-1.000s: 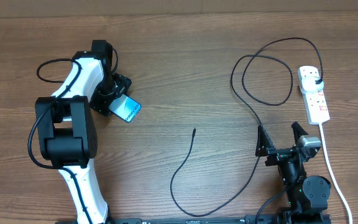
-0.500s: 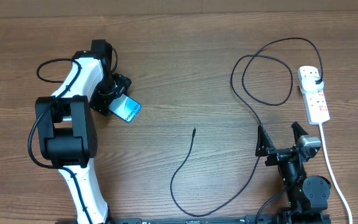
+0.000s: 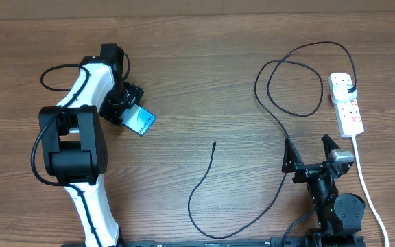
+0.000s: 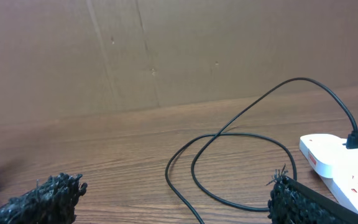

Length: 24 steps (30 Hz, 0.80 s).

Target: Plug charger to phone and switch on socket

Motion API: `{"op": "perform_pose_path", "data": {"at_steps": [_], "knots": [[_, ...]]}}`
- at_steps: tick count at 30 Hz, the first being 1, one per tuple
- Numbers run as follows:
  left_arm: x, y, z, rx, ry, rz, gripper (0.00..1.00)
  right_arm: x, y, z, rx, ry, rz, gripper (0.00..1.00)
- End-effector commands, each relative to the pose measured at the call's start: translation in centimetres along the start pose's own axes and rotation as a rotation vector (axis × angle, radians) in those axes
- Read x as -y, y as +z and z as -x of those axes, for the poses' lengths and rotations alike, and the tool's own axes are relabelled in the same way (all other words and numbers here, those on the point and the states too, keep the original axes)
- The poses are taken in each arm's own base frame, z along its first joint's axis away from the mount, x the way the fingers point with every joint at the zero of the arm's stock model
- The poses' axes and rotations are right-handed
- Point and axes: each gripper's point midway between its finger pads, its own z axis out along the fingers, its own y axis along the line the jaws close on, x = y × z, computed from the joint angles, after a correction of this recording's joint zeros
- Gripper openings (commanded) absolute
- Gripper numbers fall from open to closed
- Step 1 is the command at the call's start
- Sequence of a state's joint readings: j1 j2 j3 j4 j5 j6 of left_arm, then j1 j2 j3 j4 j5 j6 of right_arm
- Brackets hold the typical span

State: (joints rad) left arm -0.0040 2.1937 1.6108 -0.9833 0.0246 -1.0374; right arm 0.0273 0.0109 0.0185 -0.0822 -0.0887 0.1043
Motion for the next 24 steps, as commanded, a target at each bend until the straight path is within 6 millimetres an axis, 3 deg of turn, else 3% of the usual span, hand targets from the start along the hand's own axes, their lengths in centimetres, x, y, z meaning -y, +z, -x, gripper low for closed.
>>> {"op": "perform_pose_path", "data": {"at_steps": [1, 24], "knots": [[-1.88, 4.84, -1.27, -0.08, 0.006, 0.092, 0.85, 0.07, 0.02, -0.22, 0.003, -0.001, -0.003, 1.0], [-1.87, 4.84, -1.26, -0.079, 0.006, 0.091, 0.81, 0.07, 0.02, -0.22, 0.003, -0.001, -0.003, 1.0]]}}
